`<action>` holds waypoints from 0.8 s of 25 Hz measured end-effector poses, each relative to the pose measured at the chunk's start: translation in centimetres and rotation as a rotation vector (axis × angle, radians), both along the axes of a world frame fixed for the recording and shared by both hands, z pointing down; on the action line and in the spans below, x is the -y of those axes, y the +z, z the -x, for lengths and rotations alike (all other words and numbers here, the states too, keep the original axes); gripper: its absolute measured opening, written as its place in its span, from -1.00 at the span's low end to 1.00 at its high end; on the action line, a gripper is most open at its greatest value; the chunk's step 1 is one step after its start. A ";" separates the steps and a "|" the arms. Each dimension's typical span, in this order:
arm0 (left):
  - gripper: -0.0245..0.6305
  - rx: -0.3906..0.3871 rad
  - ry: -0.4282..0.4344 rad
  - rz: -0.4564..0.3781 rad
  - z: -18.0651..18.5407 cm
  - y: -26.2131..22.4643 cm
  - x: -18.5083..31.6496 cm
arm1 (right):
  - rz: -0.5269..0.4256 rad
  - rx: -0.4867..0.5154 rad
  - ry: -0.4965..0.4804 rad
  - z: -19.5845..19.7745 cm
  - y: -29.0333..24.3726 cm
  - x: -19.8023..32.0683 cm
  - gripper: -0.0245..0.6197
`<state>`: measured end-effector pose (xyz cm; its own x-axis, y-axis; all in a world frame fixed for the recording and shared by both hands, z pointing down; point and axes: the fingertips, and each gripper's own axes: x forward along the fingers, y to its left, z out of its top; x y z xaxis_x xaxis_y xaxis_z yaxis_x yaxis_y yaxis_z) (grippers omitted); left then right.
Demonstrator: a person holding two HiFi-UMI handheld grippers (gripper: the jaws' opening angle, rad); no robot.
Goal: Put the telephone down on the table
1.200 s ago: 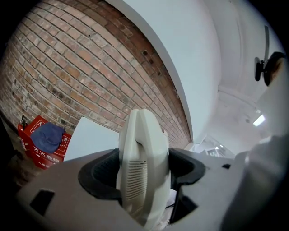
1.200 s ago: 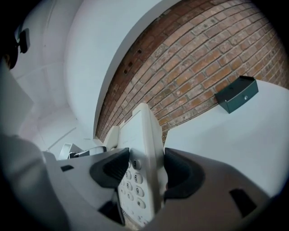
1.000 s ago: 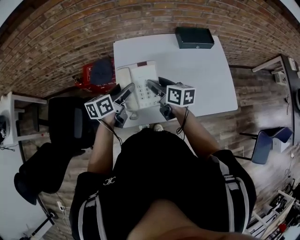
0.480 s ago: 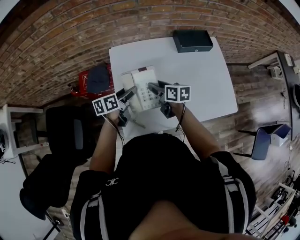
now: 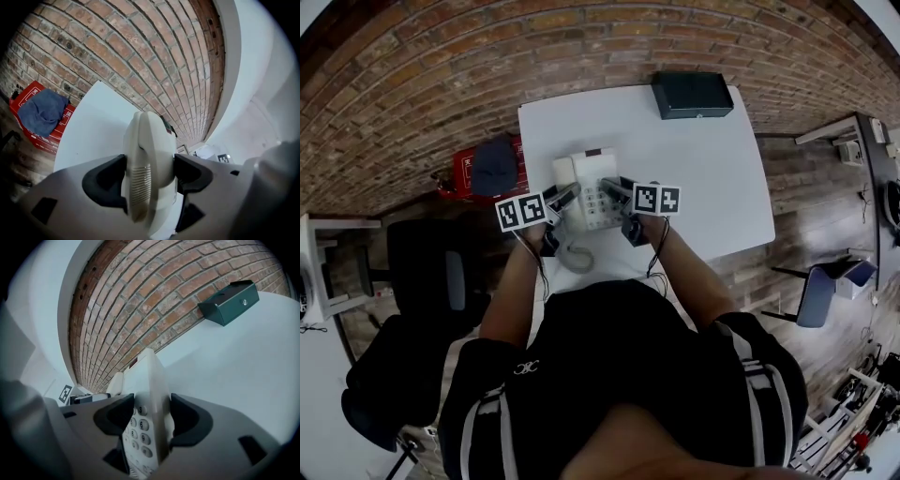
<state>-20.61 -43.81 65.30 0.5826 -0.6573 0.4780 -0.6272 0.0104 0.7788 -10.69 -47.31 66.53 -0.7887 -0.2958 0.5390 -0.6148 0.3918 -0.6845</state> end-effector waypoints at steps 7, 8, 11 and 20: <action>0.08 0.025 0.005 0.037 -0.4 1.7 1.4 | -0.004 -0.018 -0.033 0.0 1.4 1.7 -0.25; 0.08 0.036 0.004 0.045 -0.5 1.9 1.4 | -0.001 -0.019 -0.038 -0.1 1.7 1.8 -0.25; 0.08 0.106 0.009 0.078 -0.8 2.9 1.3 | -0.007 -0.045 -0.058 -0.2 2.5 1.5 -0.25; 0.08 0.112 -0.042 0.087 -1.1 4.1 1.3 | 0.043 -0.035 0.013 -0.8 4.6 1.5 -0.25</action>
